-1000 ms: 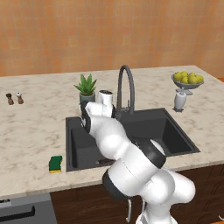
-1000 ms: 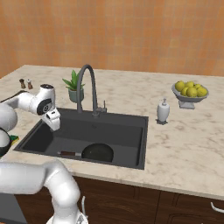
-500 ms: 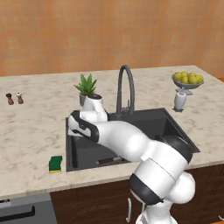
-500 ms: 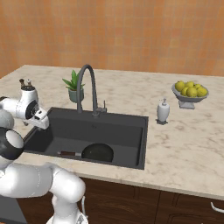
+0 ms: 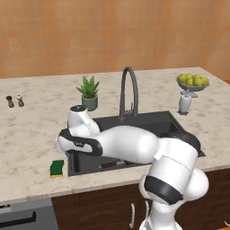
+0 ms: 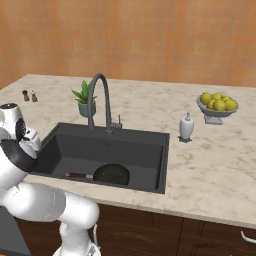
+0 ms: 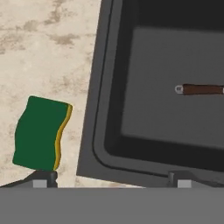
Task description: Pick the pan and sponge and place them into the sink. Then turn on the water.
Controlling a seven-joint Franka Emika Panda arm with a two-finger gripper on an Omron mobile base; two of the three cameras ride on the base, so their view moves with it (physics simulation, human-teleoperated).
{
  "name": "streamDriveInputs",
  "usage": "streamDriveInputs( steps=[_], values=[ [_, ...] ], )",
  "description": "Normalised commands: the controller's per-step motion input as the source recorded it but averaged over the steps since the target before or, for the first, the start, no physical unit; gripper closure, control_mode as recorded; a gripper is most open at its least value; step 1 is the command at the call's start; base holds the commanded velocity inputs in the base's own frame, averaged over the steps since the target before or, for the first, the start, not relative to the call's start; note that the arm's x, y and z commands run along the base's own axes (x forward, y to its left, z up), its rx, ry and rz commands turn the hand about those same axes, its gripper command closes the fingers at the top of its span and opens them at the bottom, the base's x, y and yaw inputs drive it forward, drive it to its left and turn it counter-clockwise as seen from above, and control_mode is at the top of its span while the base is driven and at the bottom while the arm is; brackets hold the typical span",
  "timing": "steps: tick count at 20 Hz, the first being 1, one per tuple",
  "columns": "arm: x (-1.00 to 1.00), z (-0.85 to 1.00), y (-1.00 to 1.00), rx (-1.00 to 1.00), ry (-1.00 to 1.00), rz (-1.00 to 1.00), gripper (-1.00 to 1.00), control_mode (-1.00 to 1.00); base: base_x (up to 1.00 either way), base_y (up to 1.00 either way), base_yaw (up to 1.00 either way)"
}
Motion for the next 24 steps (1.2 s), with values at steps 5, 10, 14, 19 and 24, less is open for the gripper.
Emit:
streamDriveInputs(
  steps=[5, 10, 14, 19, 24],
  values=[
    [-0.07, -0.01, 0.62, -0.17, 0.02, 0.0, -1.0, -1.0, 0.0, 0.0, 0.0],
    [-0.01, -0.01, 0.43, -0.07, 0.06, 0.0, -1.0, -1.0, 0.0, 0.0, 0.0],
    [0.0, -0.15, 0.37, -0.02, 0.08, 0.0, -1.0, -1.0, 0.0, 0.0, 0.0],
    [0.0, -0.29, 0.28, -0.01, 0.03, 0.0, -1.0, -1.0, 0.0, 0.0, 0.0],
    [0.0, -0.36, 0.22, -0.01, 0.01, 0.0, -1.0, -1.0, 0.0, 0.0, 0.0]
  ],
)
